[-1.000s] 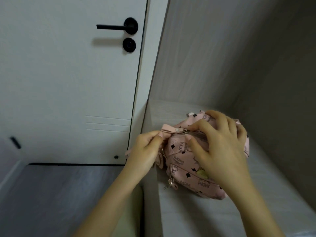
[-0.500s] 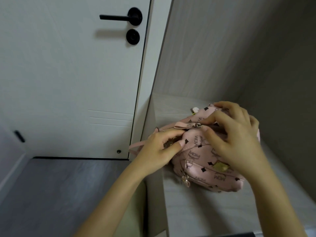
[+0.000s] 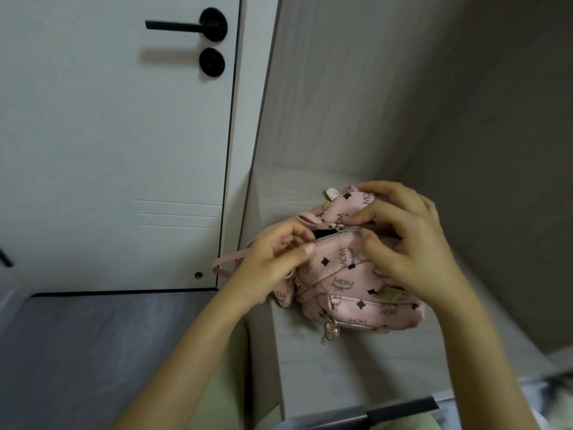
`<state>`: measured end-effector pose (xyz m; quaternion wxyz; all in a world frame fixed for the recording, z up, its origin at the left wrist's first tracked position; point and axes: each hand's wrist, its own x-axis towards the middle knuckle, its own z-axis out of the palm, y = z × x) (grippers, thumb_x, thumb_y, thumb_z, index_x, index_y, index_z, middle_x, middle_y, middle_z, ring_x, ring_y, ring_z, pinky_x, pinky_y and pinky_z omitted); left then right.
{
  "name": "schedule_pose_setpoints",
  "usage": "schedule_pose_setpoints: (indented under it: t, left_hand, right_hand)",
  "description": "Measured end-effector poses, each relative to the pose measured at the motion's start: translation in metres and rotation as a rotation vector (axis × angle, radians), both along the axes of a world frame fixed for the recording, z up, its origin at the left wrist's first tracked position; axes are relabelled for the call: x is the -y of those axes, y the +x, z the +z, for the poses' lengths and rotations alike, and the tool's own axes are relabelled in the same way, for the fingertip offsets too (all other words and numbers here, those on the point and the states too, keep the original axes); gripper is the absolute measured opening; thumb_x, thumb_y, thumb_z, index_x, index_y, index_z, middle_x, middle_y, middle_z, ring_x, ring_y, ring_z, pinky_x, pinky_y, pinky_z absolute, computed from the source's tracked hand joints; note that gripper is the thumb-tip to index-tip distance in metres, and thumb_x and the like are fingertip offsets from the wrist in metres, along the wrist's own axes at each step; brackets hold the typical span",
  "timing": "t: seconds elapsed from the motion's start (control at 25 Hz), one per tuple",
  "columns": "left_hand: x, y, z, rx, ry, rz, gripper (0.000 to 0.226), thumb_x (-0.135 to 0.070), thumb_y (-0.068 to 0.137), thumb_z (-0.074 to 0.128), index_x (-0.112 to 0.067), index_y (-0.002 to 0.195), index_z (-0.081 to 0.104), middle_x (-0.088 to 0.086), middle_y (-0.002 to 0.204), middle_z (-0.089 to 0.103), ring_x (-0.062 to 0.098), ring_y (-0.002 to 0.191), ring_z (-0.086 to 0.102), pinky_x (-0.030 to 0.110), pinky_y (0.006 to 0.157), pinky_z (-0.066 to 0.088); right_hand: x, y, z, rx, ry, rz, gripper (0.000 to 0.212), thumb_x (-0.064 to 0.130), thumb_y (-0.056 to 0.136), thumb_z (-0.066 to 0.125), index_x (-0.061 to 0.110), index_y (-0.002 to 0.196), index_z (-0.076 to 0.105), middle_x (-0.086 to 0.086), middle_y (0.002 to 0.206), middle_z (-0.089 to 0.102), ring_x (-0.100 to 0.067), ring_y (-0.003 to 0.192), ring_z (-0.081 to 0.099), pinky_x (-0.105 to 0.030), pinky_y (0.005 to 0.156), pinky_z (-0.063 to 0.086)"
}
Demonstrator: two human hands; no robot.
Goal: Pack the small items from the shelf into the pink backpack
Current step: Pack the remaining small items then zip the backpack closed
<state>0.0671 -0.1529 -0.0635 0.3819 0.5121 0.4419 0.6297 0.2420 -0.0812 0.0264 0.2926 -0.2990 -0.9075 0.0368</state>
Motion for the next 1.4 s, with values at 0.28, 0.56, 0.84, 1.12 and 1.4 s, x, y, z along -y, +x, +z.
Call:
schedule_pose_setpoints:
  t: [0.28,0.56,0.84,1.12,1.4]
  left_hand:
    - [-0.006,0.008,0.012,0.06,-0.103,0.062,0.023,-0.044,0.075,0.066,-0.023,0.073,0.057,0.007,0.074,0.053,0.017,0.073,0.046,0.033,0.068,0.034]
    - [0.007,0.005,0.026,-0.171,-0.104,0.12,0.032,-0.046,0.066,0.069,-0.022,0.077,0.052,-0.013,0.059,0.054,0.008,0.061,0.046,0.026,0.058,0.036]
    - [0.009,0.002,0.041,-0.361,-0.208,0.123,0.013,-0.031,0.082,0.066,-0.021,0.076,0.061,-0.003,0.055,0.056,0.003,0.052,0.046,0.027,0.056,0.038]
    - [0.004,-0.013,0.051,-0.226,-0.304,0.017,0.006,-0.018,0.08,0.069,-0.013,0.076,0.067,0.001,0.065,0.063,0.008,0.062,0.054,0.021,0.062,0.041]
    - [0.002,-0.011,0.045,-0.082,-0.244,-0.017,0.037,-0.018,0.089,0.055,-0.022,0.053,0.057,-0.005,0.056,0.044,0.006,0.055,0.04,0.024,0.058,0.029]
  right_hand:
    - [0.017,0.009,-0.008,-0.048,0.068,0.015,0.026,0.033,0.07,0.052,0.031,0.09,0.069,0.012,0.126,0.053,-0.006,0.117,0.048,-0.036,0.102,0.026]
    - [0.018,0.009,-0.009,-0.042,0.076,-0.01,0.027,0.032,0.07,0.051,0.031,0.09,0.069,0.011,0.127,0.053,-0.008,0.118,0.047,-0.04,0.104,0.027]
    - [0.017,0.009,-0.012,-0.031,0.097,-0.016,0.025,0.031,0.071,0.052,0.032,0.09,0.068,0.014,0.128,0.052,-0.006,0.118,0.046,-0.039,0.104,0.026]
    - [0.017,0.008,-0.014,-0.029,0.129,-0.013,0.023,0.029,0.071,0.053,0.031,0.089,0.067,0.012,0.128,0.053,-0.009,0.118,0.047,-0.038,0.104,0.026]
    - [0.015,0.008,-0.014,-0.031,0.117,-0.013,0.023,0.03,0.071,0.052,0.031,0.088,0.067,0.013,0.127,0.052,-0.009,0.117,0.047,-0.038,0.105,0.026]
